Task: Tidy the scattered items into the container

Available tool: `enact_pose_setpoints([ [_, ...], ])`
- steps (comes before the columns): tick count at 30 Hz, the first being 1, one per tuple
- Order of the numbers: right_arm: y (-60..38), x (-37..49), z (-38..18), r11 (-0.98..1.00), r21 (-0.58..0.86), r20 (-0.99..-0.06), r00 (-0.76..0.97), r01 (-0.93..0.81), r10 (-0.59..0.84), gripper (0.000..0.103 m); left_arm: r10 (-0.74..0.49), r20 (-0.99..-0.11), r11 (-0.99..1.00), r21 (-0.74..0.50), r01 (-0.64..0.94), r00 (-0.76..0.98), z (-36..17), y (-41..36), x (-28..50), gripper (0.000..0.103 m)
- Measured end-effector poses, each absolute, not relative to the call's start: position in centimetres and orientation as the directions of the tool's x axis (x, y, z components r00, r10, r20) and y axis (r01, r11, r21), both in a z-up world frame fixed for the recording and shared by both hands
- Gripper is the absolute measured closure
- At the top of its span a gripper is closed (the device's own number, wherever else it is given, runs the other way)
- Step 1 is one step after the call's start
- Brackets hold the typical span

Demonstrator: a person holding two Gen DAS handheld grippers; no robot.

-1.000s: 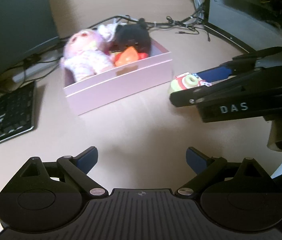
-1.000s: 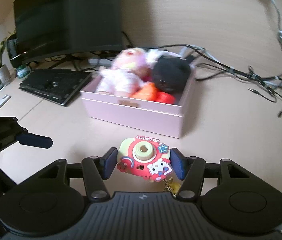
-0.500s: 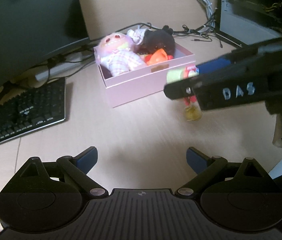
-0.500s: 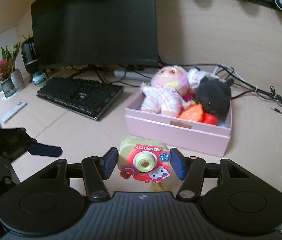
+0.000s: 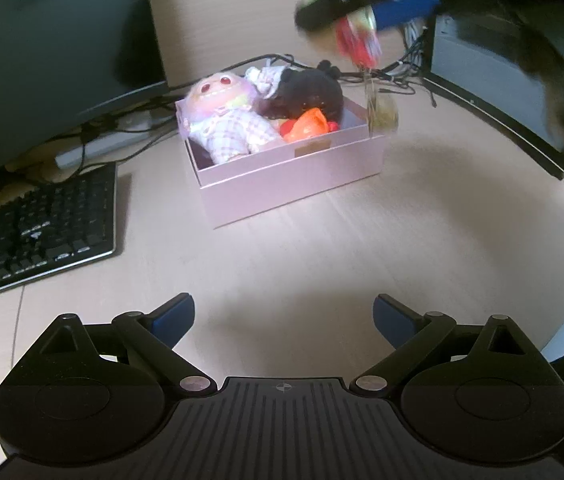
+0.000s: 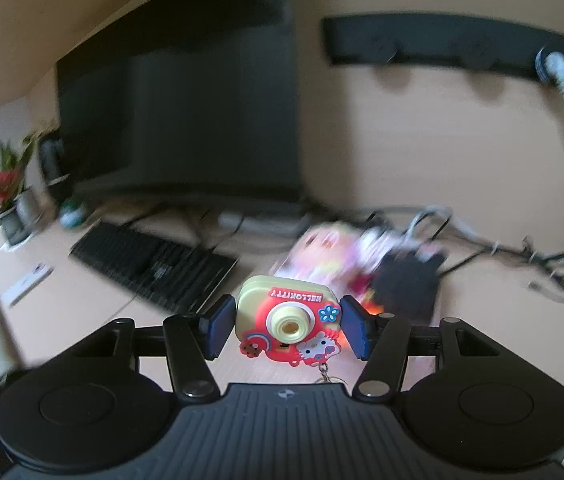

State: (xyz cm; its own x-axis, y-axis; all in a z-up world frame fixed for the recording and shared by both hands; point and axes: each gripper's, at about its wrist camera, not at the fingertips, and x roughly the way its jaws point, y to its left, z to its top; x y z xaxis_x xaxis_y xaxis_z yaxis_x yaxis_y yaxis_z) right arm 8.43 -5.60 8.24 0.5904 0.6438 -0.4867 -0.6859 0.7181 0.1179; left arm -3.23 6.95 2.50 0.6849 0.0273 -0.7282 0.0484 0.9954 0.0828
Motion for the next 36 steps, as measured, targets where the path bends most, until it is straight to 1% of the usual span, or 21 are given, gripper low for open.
enact_pose_setpoints([
  [2, -5.5, 10.3, 8.9, 0.736, 0.114, -0.477, 0.613, -0.667, 0.63, 0.046, 0.026, -0.728, 0.997, 0.072, 0.04, 0.685, 2.4, 7.0, -3.1, 0.004],
  [5, -5.4, 13.2, 9.2, 0.749, 0.148, -0.479, 0.616, -0.646, 0.625, 0.046, 0.03, -0.729, 0.998, 0.057, 0.017, 0.683, 2.2, 7.4, -2.9, 0.004],
  [10, -4.5, 17.0, 8.4, 0.76, 0.17, -0.475, 0.623, -0.628, 0.621, 0.046, 0.05, -0.739, 0.999, 0.041, -0.029, 0.672, 2.0, 8.0, -2.6, 0.004],
  [11, -4.3, 17.7, 8.1, 0.761, 0.179, -0.483, 0.618, -0.624, 0.62, 0.04, 0.053, -0.742, 0.999, 0.039, -0.037, 0.669, 2.0, 8.1, -2.5, 0.004],
  [12, -4.2, 18.3, 7.8, 0.764, 0.185, -0.489, 0.617, -0.618, 0.617, 0.028, 0.056, -0.744, 0.998, 0.039, -0.041, 0.666, 1.9, 8.1, -2.4, 0.004],
  [13, -4.1, 18.8, 7.5, 0.769, 0.191, -0.493, 0.617, -0.611, 0.613, 0.025, 0.059, -0.747, 0.998, 0.039, -0.045, 0.663, 1.9, 8.0, -2.3, 0.004],
  [16, -4.4, 19.4, 7.1, 0.777, 0.199, -0.491, 0.625, -0.598, 0.607, 0.024, 0.065, -0.753, 0.998, 0.043, -0.051, 0.654, 1.8, 7.8, -1.9, 0.004],
  [18, -4.9, 19.6, 6.7, 0.78, 0.205, -0.492, 0.627, -0.592, 0.605, 0.02, 0.064, -0.759, 0.998, 0.042, -0.05, 0.647, 1.7, 7.6, -1.6, 0.004],
  [25, -7.4, 19.8, 4.4, 0.807, 0.196, -0.539, 0.627, -0.557, 0.563, 0.02, 0.043, -0.767, 0.999, 0.053, -0.004, 0.641, 1.7, 6.0, -0.1, 0.004],
  [27, -8.2, 19.7, 3.7, 0.815, 0.189, -0.554, 0.626, -0.547, 0.549, 0.019, 0.032, -0.749, 0.999, 0.046, 0.003, 0.662, 2.1, 5.6, 0.2, 0.004],
  [31, -9.4, 19.0, 2.7, 0.828, 0.158, -0.576, 0.631, -0.538, 0.52, 0.019, -0.024, -0.641, 0.999, -0.042, -0.004, 0.767, 4.5, 6.1, 0.8, 0.004],
  [32, -9.7, 18.9, 2.6, 0.833, 0.149, -0.577, 0.638, -0.532, 0.51, 0.018, -0.024, -0.617, 0.999, -0.045, -0.005, 0.787, 5.1, 6.2, 1.3, 0.009],
  [33, -10.2, 18.5, 2.5, 0.839, 0.145, -0.577, 0.644, -0.525, 0.503, 0.017, -0.023, -0.593, 0.999, -0.047, -0.006, 0.805, 5.8, 6.4, 1.9, 0.017],
  [34, -10.7, 18.1, 2.5, 0.844, 0.143, -0.576, 0.65, -0.516, 0.496, 0.016, -0.008, -0.581, 0.999, -0.03, -0.012, 0.814, 6.2, 6.3, 2.7, 0.034],
  [35, -11.2, 17.6, 2.3, 0.844, 0.149, -0.579, 0.646, -0.516, 0.497, 0.014, 0.009, -0.576, 1.0, -0.017, -0.023, 0.817, 6.3, 6.3, 3.6, 0.036],
  [36, -11.6, 16.9, 2.2, 0.842, 0.156, -0.583, 0.64, -0.517, 0.501, 0.013, 0.017, -0.579, 0.999, -0.023, -0.036, 0.815, 6.2, 6.5, 4.6, 0.035],
])
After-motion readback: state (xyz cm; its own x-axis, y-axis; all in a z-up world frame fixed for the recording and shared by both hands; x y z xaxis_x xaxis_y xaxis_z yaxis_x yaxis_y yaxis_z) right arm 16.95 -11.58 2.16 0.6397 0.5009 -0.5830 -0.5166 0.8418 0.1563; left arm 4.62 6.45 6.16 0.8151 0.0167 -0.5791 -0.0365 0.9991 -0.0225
